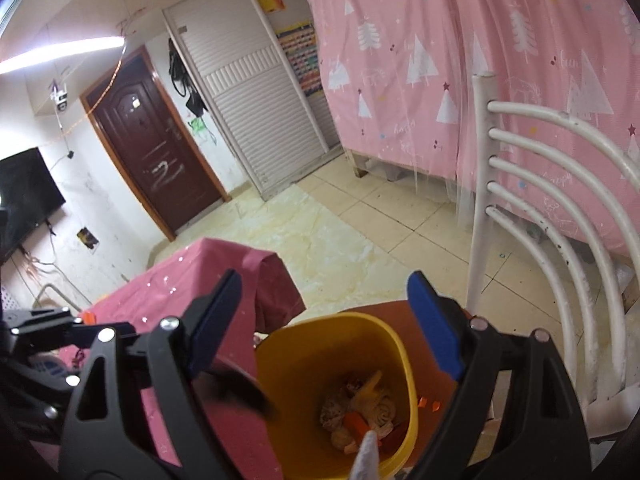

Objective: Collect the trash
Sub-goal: 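Carry both items over the yellow bucket and open both grippers to drop them, then grasp the black plastic bag with the left gripper while the right gripper grasps the orange small bowl, then carry both items over the yellow bucket and open both grippers to drop them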

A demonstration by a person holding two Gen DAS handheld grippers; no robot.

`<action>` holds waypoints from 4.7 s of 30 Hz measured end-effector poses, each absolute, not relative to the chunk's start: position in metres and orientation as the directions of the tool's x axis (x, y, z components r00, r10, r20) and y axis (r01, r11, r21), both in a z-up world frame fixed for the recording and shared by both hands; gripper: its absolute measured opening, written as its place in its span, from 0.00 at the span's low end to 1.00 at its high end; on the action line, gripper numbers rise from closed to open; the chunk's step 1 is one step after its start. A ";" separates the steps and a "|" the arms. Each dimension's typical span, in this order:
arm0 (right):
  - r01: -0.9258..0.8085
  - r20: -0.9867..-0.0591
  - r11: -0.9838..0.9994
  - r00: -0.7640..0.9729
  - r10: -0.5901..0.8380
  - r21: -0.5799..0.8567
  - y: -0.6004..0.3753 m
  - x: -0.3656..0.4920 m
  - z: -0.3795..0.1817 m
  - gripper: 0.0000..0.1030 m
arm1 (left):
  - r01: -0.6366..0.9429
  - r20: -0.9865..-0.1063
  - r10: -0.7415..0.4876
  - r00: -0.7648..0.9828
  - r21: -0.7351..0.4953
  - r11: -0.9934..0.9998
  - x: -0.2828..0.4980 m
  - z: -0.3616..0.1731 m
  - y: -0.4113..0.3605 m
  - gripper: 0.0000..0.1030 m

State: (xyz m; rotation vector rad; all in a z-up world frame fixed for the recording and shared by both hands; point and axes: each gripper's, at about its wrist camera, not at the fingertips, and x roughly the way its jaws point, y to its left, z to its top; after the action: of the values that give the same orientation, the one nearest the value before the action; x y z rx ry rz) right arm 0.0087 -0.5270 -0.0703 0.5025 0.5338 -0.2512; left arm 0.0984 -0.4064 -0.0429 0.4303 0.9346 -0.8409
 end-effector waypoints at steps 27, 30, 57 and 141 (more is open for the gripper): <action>0.160 -0.558 0.936 0.829 0.046 0.315 -0.424 0.057 -0.048 0.79 | 0.650 -0.771 -0.466 0.435 -0.089 0.755 0.123 -0.003 -0.280 0.45; 0.124 -0.559 0.946 0.826 0.070 0.301 -0.406 0.063 -0.044 0.79 | 0.627 -0.761 -0.465 0.452 -0.100 0.773 0.127 0.000 -0.259 0.45; -0.200 -0.610 0.950 0.730 0.309 0.241 -0.240 0.085 -0.042 0.80 | 0.383 -0.720 -0.362 0.592 -0.144 0.912 0.147 0.004 -0.083 0.46; -0.116 -0.583 0.971 0.783 0.219 0.209 -0.291 0.075 -0.035 0.39 | 0.416 -0.743 -0.257 0.619 0.032 0.909 0.142 -0.018 -0.117 0.24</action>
State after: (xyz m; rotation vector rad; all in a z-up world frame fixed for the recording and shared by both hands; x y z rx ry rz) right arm 0.0753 -0.2907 -0.0350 0.1651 0.6475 0.1817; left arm 0.1417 -0.1171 -0.0177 0.2089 0.8173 -0.3901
